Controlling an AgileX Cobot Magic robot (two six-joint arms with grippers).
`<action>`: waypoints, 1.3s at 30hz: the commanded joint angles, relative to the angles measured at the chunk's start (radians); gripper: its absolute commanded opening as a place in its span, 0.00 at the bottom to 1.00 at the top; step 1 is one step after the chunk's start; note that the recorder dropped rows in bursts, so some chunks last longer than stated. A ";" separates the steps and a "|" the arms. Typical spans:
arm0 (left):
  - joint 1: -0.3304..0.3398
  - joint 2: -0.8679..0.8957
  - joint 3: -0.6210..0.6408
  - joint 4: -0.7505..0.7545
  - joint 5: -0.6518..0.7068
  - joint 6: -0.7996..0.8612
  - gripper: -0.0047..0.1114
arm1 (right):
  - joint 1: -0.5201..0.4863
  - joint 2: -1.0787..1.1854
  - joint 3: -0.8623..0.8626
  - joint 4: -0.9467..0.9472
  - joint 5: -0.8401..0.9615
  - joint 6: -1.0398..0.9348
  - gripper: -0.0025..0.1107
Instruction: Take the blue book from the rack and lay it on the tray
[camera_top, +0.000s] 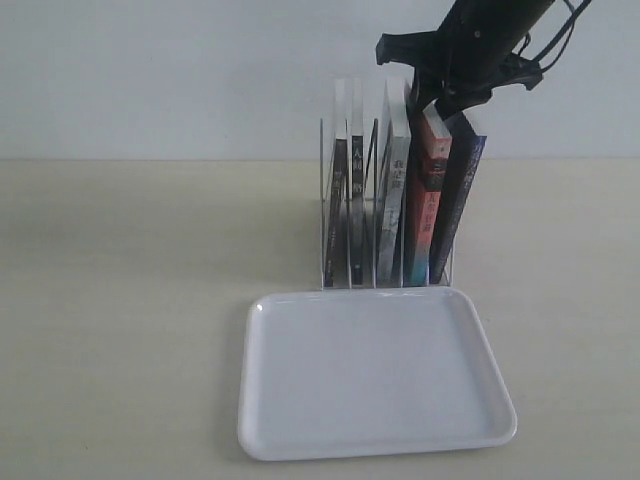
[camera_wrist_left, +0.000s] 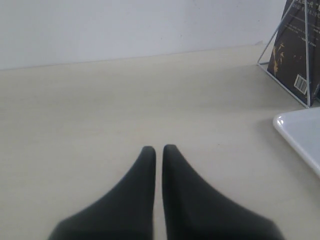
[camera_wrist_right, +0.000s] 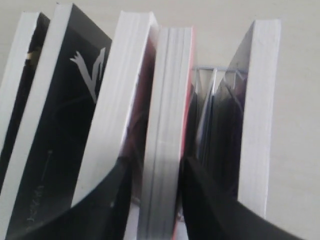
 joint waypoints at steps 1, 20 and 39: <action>0.000 -0.003 -0.003 0.001 -0.015 -0.007 0.08 | -0.004 -0.009 -0.006 0.000 0.028 -0.005 0.32; 0.000 -0.003 -0.003 0.001 -0.015 -0.007 0.08 | -0.004 -0.013 -0.006 -0.003 0.015 -0.003 0.03; 0.000 -0.003 -0.003 0.001 -0.015 -0.007 0.08 | -0.004 -0.081 -0.095 -0.066 0.030 -0.006 0.03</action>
